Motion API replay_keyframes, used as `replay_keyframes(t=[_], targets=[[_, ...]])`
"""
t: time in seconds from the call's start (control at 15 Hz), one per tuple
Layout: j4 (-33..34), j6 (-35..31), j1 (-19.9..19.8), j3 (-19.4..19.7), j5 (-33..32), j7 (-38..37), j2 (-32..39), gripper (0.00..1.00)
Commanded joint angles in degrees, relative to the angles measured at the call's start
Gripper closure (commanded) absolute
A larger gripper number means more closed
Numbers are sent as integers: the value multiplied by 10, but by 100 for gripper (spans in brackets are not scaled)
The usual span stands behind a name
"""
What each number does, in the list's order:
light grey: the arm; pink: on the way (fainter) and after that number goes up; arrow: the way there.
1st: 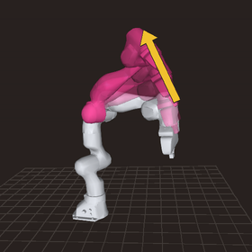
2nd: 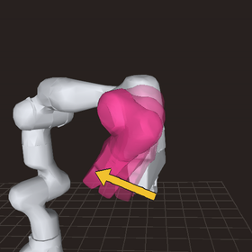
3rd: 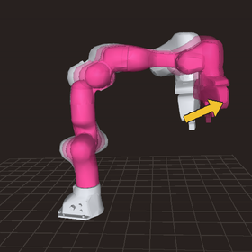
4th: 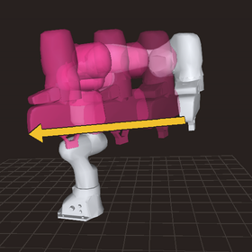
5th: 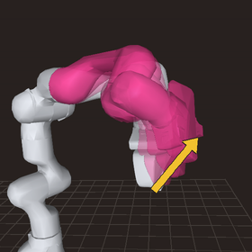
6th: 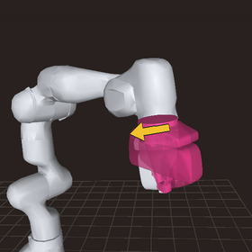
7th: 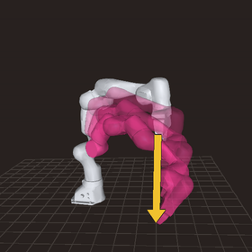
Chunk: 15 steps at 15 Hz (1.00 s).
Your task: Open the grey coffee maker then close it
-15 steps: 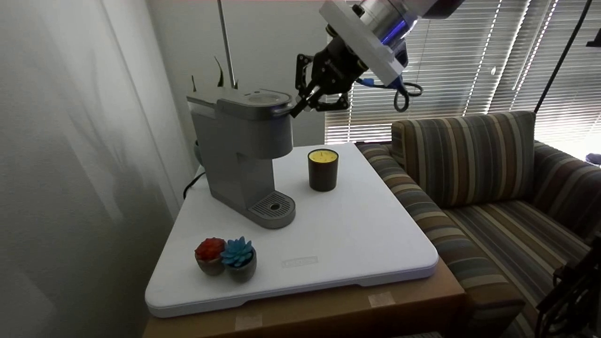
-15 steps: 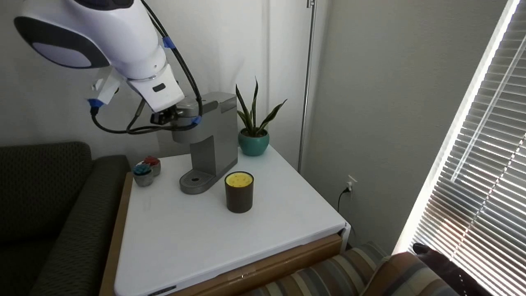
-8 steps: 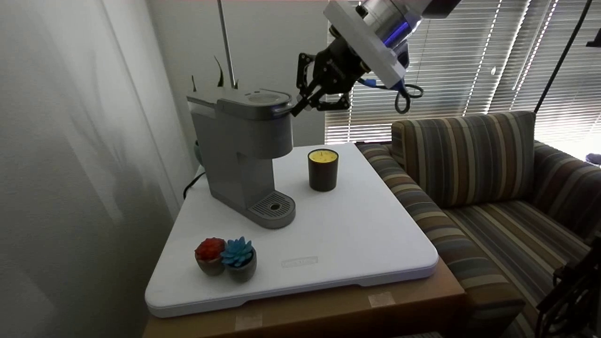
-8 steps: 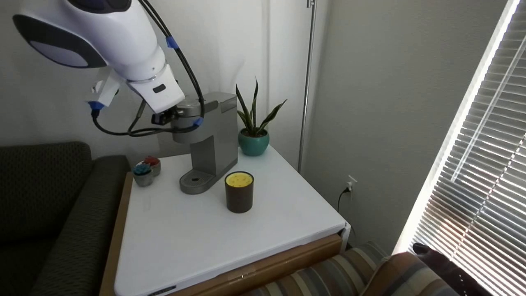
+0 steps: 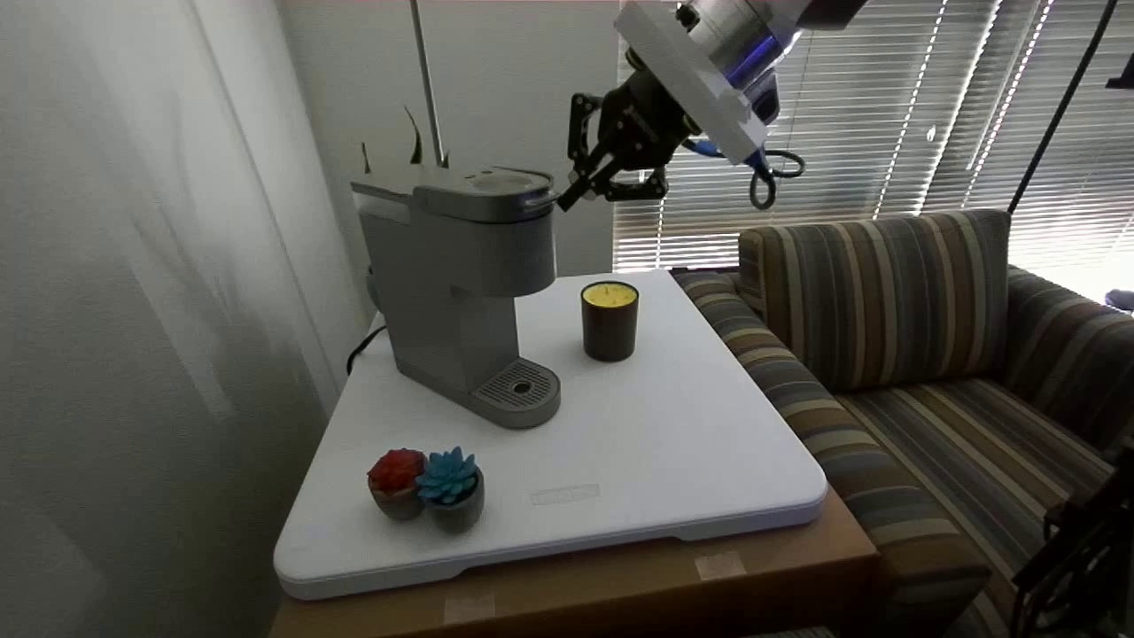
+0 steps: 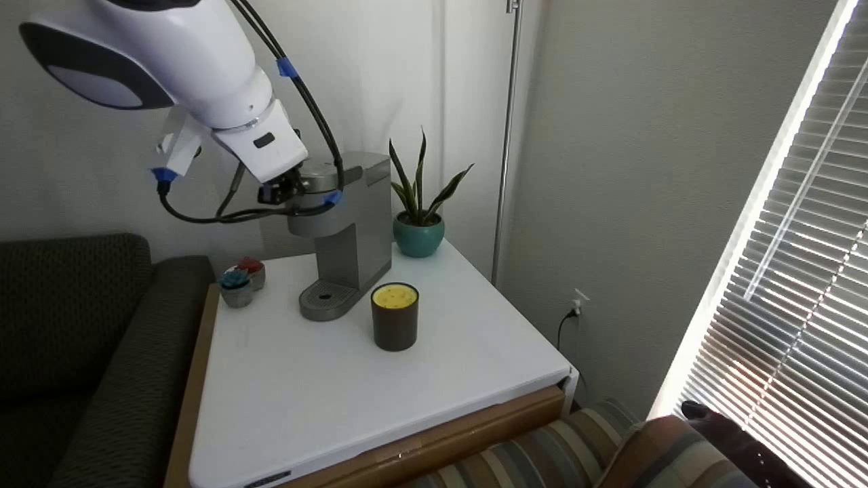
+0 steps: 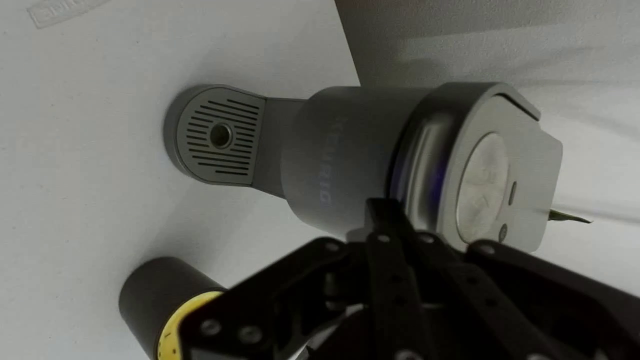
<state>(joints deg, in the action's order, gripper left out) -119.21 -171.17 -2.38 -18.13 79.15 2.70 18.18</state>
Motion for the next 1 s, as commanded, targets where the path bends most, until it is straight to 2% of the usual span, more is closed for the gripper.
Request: replay_keyframes(t=[0.0, 0.93], targets=[[-2, -17, -4, 0, 11, 19, -18, 100], [23, -33, -5, 0, 13, 46, -39, 100]])
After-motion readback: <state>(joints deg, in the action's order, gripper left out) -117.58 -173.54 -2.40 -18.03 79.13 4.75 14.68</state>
